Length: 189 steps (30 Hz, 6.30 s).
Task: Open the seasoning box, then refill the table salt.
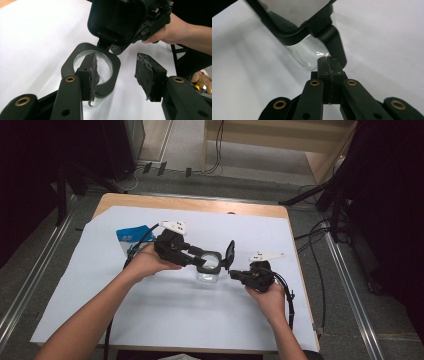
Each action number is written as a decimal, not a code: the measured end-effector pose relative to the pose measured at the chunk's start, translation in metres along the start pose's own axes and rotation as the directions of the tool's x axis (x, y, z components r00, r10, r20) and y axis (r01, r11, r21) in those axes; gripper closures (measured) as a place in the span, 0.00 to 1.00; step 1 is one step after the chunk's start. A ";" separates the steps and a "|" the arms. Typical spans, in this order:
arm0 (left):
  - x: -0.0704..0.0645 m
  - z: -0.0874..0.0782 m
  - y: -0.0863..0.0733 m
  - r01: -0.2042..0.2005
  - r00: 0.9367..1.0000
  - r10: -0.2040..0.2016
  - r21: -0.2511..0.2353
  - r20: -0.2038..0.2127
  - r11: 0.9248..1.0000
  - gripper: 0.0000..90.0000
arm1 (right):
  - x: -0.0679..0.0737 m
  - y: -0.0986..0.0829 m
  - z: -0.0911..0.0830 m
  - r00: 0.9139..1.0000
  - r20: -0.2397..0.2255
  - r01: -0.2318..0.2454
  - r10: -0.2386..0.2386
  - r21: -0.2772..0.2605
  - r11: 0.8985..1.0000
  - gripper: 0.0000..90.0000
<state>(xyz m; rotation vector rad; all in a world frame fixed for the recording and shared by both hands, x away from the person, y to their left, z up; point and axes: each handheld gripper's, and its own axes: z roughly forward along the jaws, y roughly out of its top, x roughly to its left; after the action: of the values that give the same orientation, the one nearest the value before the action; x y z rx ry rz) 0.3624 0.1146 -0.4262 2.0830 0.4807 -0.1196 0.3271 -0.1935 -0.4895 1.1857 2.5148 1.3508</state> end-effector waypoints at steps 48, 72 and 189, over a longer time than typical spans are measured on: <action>0.009 -0.095 -0.084 0.169 0.973 -0.176 -0.058 -0.152 0.984 0.50 | 0.021 -0.003 0.003 0.996 -0.009 0.094 -0.094 -0.005 0.996 0.69; 0.018 -0.176 -0.110 0.192 0.949 -0.213 -0.110 -0.231 0.975 0.60 | 0.018 -0.002 0.002 0.995 -0.008 0.096 -0.096 0.010 0.995 0.70; -0.023 -0.144 0.035 0.143 0.982 -0.145 -0.028 -0.121 0.989 1.00 | 0.155 0.051 0.141 0.962 0.056 0.273 -0.267 -0.188 0.943 0.55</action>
<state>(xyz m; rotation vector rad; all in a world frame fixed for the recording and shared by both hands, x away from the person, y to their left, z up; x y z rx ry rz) 0.3400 0.2121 -0.3151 2.0437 0.7055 -0.0710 0.3019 0.0205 -0.4933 0.7842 2.3514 1.4510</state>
